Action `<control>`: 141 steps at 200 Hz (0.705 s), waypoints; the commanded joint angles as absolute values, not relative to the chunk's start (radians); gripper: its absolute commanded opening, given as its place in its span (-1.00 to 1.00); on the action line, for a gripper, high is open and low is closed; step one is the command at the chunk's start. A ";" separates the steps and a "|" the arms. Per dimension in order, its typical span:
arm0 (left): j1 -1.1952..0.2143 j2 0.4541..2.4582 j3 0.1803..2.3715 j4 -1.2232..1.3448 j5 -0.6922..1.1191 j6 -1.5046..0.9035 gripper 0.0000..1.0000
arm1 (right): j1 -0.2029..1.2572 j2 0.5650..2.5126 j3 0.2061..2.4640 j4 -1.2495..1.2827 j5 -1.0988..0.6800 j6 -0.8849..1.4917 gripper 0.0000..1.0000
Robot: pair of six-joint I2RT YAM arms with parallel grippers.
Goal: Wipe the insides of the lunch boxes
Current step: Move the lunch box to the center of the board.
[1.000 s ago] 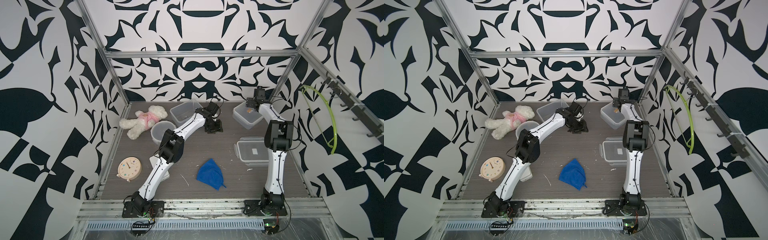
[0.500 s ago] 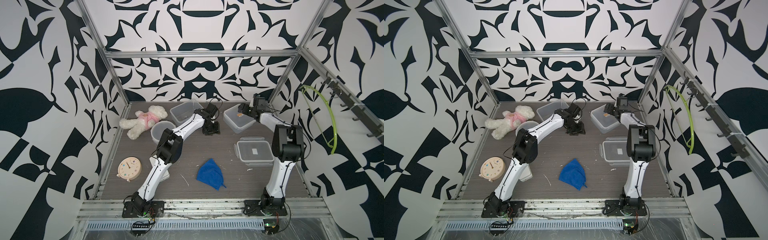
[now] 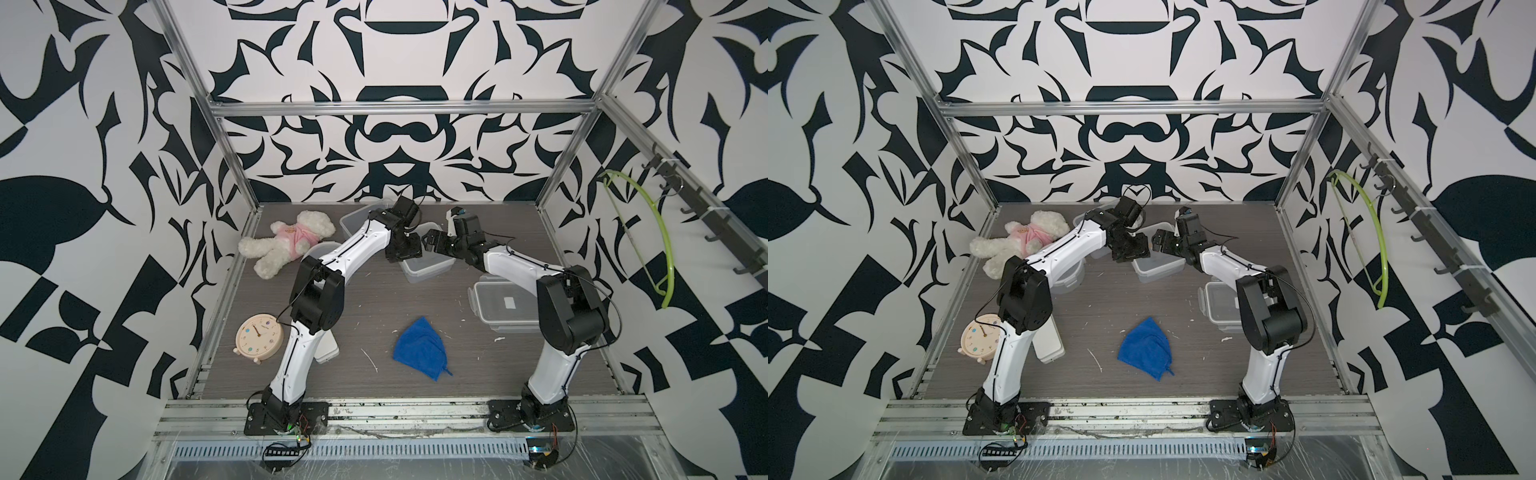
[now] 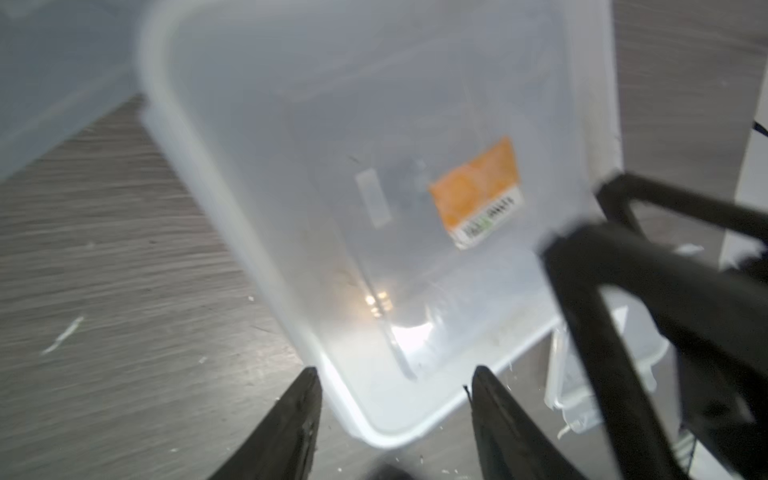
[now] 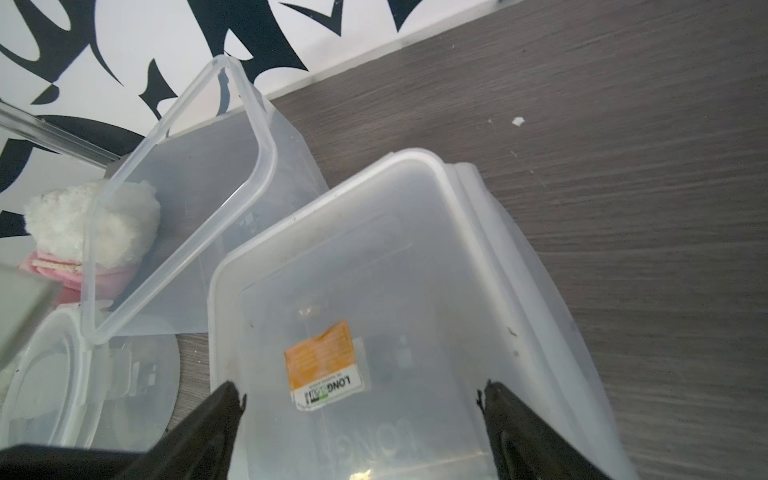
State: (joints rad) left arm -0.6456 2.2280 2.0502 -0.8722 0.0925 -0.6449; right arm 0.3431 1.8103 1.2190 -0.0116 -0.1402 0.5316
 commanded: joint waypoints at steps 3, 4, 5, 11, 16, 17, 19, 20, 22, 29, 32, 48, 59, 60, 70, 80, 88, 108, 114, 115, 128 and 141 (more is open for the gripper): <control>-0.649 2.204 2.035 -0.887 0.071 -0.645 0.22 | 0.332 1.734 1.182 -0.183 -0.138 0.533 0.85; -0.649 2.203 2.037 -0.887 0.070 -0.645 0.21 | 0.332 1.731 1.182 -0.184 -0.139 0.531 0.85; -0.649 2.204 2.036 -0.887 0.069 -0.644 0.21 | 0.332 1.727 1.182 -0.185 -0.138 0.529 0.85; -0.648 2.203 2.044 -0.894 0.062 -0.641 0.21 | 0.329 1.706 1.181 -0.195 -0.128 0.512 0.85; -0.647 2.200 2.051 -0.904 0.055 -0.639 0.20 | 0.325 1.693 1.182 -0.203 -0.115 0.496 0.86; -0.646 2.200 2.053 -0.905 0.053 -0.639 0.20 | 0.323 1.692 1.183 -0.205 -0.113 0.492 0.86; -0.645 2.199 2.056 -0.911 0.051 -0.638 0.20 | 0.320 1.689 1.185 -0.208 -0.108 0.486 0.86; -0.645 2.199 2.058 -0.913 0.050 -0.637 0.20 | 0.319 1.687 1.186 -0.209 -0.106 0.483 0.86; -0.644 2.198 2.060 -0.918 0.048 -0.637 0.20 | 0.316 1.684 1.188 -0.212 -0.104 0.477 0.87; -0.642 2.189 2.066 -0.929 0.041 -0.630 0.19 | 0.302 1.681 1.196 -0.219 -0.107 0.461 0.87; -0.641 2.183 2.067 -0.935 0.036 -0.628 0.19 | 0.294 1.683 1.202 -0.219 -0.113 0.455 0.86; -0.626 2.141 2.052 -0.951 -0.004 -0.620 0.19 | 0.267 1.712 1.250 -0.234 -0.128 0.416 0.85; -0.604 2.103 2.026 -0.944 -0.028 -0.620 0.20 | 0.258 1.755 1.298 -0.249 -0.122 0.383 0.85; -0.601 2.100 2.024 -0.943 -0.030 -0.620 0.20 | 0.258 1.760 1.305 -0.251 -0.121 0.381 0.85; -0.569 2.073 2.008 -0.944 -0.041 -0.622 0.20 | 0.255 1.809 1.356 -0.263 -0.132 0.356 0.85; -0.535 2.050 1.993 -0.944 -0.037 -0.635 0.21 | 0.255 1.861 1.409 -0.273 -0.129 0.338 0.85; -0.516 2.036 1.977 -0.933 -0.020 -0.642 0.21 | 0.252 1.903 1.445 -0.273 -0.138 0.326 0.86; -0.509 2.032 1.959 -0.910 0.014 -0.649 0.21 | 0.242 2.000 1.521 -0.277 -0.212 0.309 0.85; -0.512 2.043 1.955 -0.903 0.038 -0.650 0.21 | 0.240 2.021 1.530 -0.268 -0.239 0.308 0.83; -0.513 2.044 1.955 -0.902 0.043 -0.651 0.21 | 0.239 2.023 1.530 -0.267 -0.245 0.307 0.83; -0.522 2.072 1.960 -0.900 0.072 -0.658 0.20 | 0.239 2.044 1.518 -0.241 -0.315 0.317 0.79; -0.536 2.105 1.977 -0.905 0.077 -0.660 0.20 | 0.239 2.033 1.465 -0.196 -0.369 0.347 0.76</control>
State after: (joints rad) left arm -0.4877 2.0449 1.9823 -0.8959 0.0223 -0.6510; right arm 0.2379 2.0453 1.5009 -0.1978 -0.2562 0.3511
